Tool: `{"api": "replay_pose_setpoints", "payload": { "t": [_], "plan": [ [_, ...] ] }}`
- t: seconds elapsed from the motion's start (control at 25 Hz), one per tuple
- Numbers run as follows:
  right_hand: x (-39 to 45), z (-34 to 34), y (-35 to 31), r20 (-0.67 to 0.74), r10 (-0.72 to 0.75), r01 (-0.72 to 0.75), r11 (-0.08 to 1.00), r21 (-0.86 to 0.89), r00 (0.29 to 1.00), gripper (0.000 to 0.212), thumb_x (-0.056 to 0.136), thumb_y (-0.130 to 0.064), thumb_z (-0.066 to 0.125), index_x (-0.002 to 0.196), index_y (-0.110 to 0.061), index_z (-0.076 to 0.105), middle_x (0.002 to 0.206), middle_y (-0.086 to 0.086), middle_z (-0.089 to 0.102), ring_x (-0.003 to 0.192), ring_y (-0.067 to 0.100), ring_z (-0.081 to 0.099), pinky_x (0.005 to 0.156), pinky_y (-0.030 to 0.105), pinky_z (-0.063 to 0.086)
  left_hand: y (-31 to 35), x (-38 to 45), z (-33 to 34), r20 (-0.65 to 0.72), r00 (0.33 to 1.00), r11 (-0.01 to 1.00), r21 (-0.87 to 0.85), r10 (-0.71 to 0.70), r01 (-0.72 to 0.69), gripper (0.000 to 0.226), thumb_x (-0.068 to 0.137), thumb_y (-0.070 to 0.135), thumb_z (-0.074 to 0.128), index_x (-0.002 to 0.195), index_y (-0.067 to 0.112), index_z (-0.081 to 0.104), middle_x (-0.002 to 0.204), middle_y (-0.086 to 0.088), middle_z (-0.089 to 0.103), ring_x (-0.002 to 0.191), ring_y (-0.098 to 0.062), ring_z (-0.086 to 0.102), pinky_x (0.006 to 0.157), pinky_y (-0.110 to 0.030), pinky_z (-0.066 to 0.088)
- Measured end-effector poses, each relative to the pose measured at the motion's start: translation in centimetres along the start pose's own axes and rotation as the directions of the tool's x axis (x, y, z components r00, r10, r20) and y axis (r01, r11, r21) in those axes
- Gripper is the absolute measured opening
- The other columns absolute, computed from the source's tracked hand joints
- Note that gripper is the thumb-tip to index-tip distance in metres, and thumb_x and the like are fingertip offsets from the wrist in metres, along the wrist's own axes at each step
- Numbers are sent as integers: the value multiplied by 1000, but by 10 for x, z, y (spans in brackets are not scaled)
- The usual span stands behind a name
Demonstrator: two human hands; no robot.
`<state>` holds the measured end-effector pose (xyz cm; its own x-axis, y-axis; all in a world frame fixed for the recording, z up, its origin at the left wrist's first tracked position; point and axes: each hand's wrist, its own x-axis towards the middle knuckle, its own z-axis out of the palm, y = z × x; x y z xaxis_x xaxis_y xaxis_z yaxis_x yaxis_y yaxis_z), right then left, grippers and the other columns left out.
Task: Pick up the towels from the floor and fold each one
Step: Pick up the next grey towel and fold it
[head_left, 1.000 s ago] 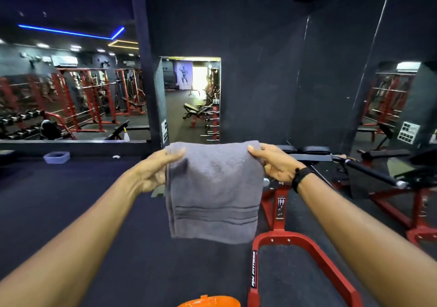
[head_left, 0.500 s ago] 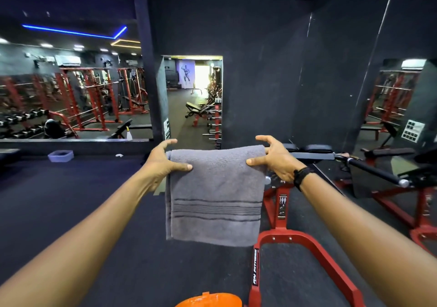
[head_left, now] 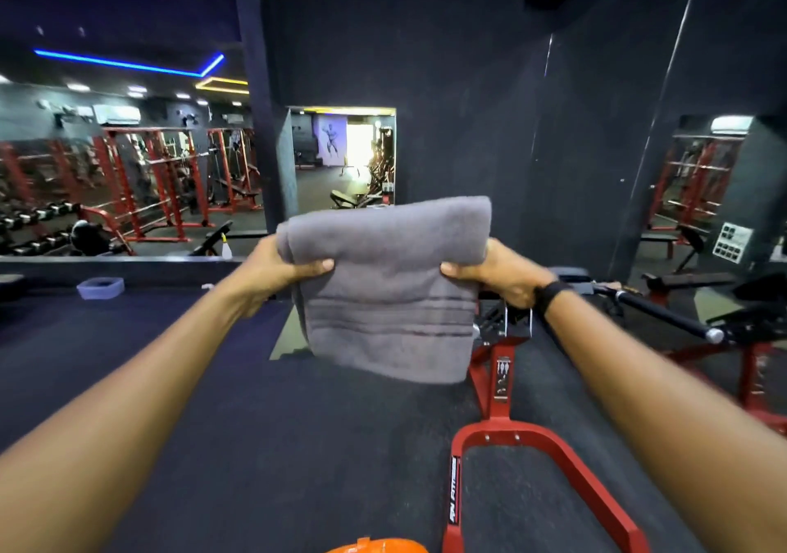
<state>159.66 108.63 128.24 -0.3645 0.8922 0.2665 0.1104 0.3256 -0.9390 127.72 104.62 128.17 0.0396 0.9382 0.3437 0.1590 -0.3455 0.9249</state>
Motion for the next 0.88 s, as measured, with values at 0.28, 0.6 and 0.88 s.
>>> {"api": "replay_pose_setpoints", "payload": {
  "t": [0.28,0.6,0.88],
  "plan": [
    [5,10,29,-128,-45,43,999,-19,991,15,92,-16,60,107,-16,60,110,2,68,97,13,66,88,28,55,-13,0,3,-107,984,988,44,-143,148,66,49,39,93,102,7,70,99,-11,74,102,-33,67,96,-55,45],
    [27,17,18,-129,-165,114,935,-335,978,26,88,-30,65,111,-21,60,111,-1,67,104,16,63,92,39,51,-27,7,-4,-179,971,947,252,-158,200,27,69,13,84,89,14,66,83,-8,65,75,-19,58,63,-29,49],
    [39,44,68,27,0,19,739,-673,1000,17,87,-30,63,82,-17,52,83,2,61,84,24,57,72,36,45,-84,-7,10,-126,971,771,591,-203,238,51,61,33,89,103,16,68,99,-4,69,93,-19,65,88,-34,52]
  ]
}}
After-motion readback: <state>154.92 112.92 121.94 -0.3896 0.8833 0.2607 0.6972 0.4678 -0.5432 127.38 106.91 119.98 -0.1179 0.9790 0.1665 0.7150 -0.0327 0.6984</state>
